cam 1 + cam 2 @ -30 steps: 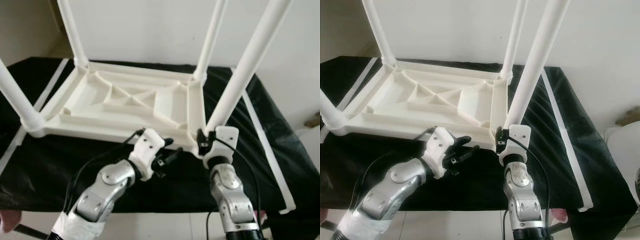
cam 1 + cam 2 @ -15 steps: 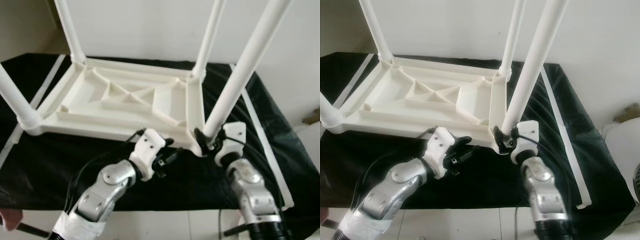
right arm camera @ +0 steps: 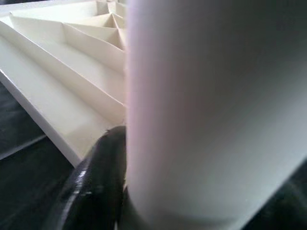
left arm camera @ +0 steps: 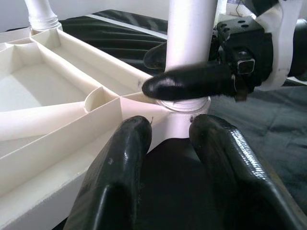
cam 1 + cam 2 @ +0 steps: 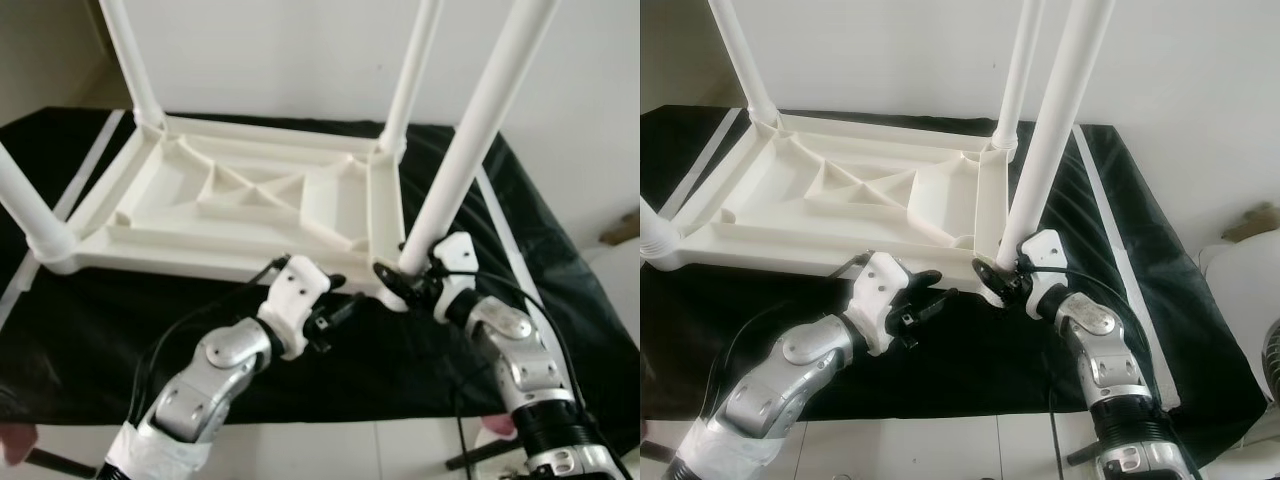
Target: Building children table
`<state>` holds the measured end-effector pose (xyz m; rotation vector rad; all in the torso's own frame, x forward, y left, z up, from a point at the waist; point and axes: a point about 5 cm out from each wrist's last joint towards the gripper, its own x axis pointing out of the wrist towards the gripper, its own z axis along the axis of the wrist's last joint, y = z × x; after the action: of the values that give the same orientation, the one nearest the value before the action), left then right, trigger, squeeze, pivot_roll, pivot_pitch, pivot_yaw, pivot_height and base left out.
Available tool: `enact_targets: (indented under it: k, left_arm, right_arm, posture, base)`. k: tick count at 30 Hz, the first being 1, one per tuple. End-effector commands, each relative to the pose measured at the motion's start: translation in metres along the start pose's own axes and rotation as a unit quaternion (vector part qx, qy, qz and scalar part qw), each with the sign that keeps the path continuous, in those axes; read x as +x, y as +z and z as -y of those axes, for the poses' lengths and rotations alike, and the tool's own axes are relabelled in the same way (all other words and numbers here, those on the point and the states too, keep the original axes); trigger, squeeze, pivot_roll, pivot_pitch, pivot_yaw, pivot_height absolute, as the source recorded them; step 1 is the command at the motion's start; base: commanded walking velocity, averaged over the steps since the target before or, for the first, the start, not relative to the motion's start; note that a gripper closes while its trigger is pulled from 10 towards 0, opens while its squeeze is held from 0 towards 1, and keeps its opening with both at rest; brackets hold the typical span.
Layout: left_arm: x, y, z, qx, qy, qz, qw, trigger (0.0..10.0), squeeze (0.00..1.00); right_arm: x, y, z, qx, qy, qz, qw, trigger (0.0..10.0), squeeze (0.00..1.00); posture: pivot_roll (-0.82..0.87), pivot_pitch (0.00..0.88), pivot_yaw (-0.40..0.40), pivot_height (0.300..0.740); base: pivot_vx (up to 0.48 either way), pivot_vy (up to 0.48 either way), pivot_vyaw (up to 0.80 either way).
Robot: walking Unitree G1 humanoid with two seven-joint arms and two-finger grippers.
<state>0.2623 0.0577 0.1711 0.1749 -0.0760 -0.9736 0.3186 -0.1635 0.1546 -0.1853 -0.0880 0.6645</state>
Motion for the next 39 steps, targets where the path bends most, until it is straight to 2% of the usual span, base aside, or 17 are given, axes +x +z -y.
enact_targets:
  k: [1,5,6,8,12,15,16,18,22,23,24,28,29,30,31,32,39]
  left_arm:
    - [-0.002,0.002,0.0,0.011,-0.007,-0.002,1.0,10.0,0.0]
    - [-0.003,0.002,-0.001,0.012,-0.003,-0.003,1.0,10.0,0.0]
    - [-0.004,0.001,-0.002,0.009,0.002,-0.005,1.0,10.0,0.0]
    - [-0.004,0.001,-0.002,0.008,0.003,-0.005,1.0,10.0,0.0]
    - [-0.006,-0.001,0.0,0.005,0.007,-0.008,1.0,10.0,0.0]
    - [-0.006,-0.001,0.0,0.004,0.008,-0.008,1.0,10.0,0.0]
    - [-0.005,-0.001,0.001,0.003,0.009,-0.008,1.0,10.0,0.0]
    - [-0.005,-0.002,0.002,0.002,0.009,-0.008,1.0,10.0,0.0]
    - [-0.005,-0.003,0.002,0.001,0.009,-0.008,1.0,10.0,0.0]
    - [-0.005,-0.004,0.003,0.0,0.01,-0.009,1.0,10.0,0.0]
    - [-0.005,-0.004,0.003,0.0,0.01,-0.009,1.0,10.0,0.0]
    - [-0.006,-0.005,-0.001,0.001,0.02,-0.011,1.0,10.0,0.0]
    - [-0.006,-0.005,-0.001,0.002,0.021,-0.01,1.0,10.0,0.0]
    - [-0.006,-0.005,-0.003,0.003,0.023,-0.01,1.0,10.0,0.0]
    - [-0.006,-0.005,-0.003,0.003,0.023,-0.01,1.0,10.0,0.0]
    - [-0.006,-0.005,-0.004,0.003,0.024,-0.01,1.0,10.0,0.0]
    - [-0.006,-0.005,-0.008,0.013,0.027,-0.011,0.999,10.0,0.0]
  right_arm:
    - [0.0,-0.011,-0.006,0.014,0.016,-0.018,1.0,0.0,0.0]
    - [-0.001,-0.012,-0.006,0.017,0.017,-0.017,1.0,0.0,0.0]
    - [-0.004,-0.015,-0.005,0.034,-0.016,-0.024,0.999,10.0,0.0]
    - [-0.006,-0.016,-0.005,0.04,-0.027,-0.026,0.998,10.0,0.0]
    - [-0.012,-0.022,0.0,0.079,-0.133,-0.036,0.987,10.0,0.0]
    - [-0.013,-0.022,-0.001,0.082,-0.145,-0.033,0.986,10.0,0.0]
    - [-0.016,-0.022,-0.007,0.089,-0.189,-0.032,0.977,10.0,0.0]
    - [-0.017,-0.022,-0.013,0.092,-0.219,-0.034,0.971,10.0,0.0]
    - [-0.017,-0.021,-0.018,0.098,-0.246,-0.029,0.964,10.0,0.0]
    - [-0.017,-0.023,-0.023,0.105,-0.276,-0.034,0.955,10.0,0.0]
    - [-0.017,-0.023,-0.023,0.105,-0.276,-0.034,0.955,10.0,0.0]
    - [-0.018,-0.025,-0.046,0.138,-0.372,-0.047,0.917,10.0,0.0]
    - [-0.019,-0.024,-0.048,0.139,-0.379,-0.045,0.914,10.0,0.22]
    - [-0.018,-0.023,-0.051,0.139,-0.379,-0.044,0.914,10.0,0.8]
    - [-0.018,-0.023,-0.051,0.139,-0.379,-0.044,0.914,10.0,0.8]
    - [-0.018,-0.022,-0.053,0.14,-0.378,-0.043,0.914,10.0,1.0]
    - [-0.014,-0.011,-0.051,0.124,-0.345,0.001,0.93,10.0,1.0]
  posture:
    - [-0.04,0.113,-0.054,0.74]
    - [-0.04,0.113,-0.054,0.74]
    - [-0.03,0.124,-0.058,0.74]
    - [-0.03,0.125,-0.058,0.74]
    - [-0.04,0.134,-0.062,0.74]
    - [-0.04,0.137,-0.062,0.74]
    - [-0.04,0.139,-0.064,0.74]
    - [-0.04,0.138,-0.064,0.74]
    - [-0.04,0.137,-0.065,0.74]
    - [-0.04,0.125,-0.068,0.74]
    - [-0.04,0.125,-0.068,0.74]
    - [-0.03,0.101,-0.063,0.74]
    - [-0.03,0.101,-0.063,0.74]
    - [-0.03,0.093,-0.056,0.74]
    - [-0.03,0.093,-0.056,0.74]
    - [-0.03,0.093,-0.056,0.74]
    - [-0.01,0.052,-0.042,0.74]
  base:
    - [0.0,0.0,0.0]
    - [0.0,0.0,0.0]
    - [0.0,0.0,0.0]
    - [0.0,0.0,0.0]
    - [0.0,0.0,0.0]
    - [0.0,0.0,0.0]
    - [0.0,0.0,0.0]
    - [0.0,0.0,0.0]
    - [0.0,0.0,0.0]
    - [0.0,0.0,0.0]
    - [0.0,0.0,0.0]
    - [0.0,0.0,0.0]
    - [0.0,0.0,0.0]
    - [0.0,0.0,0.0]
    - [0.0,0.0,0.0]
    - [0.0,0.0,0.0]
    - [0.0,0.0,0.0]
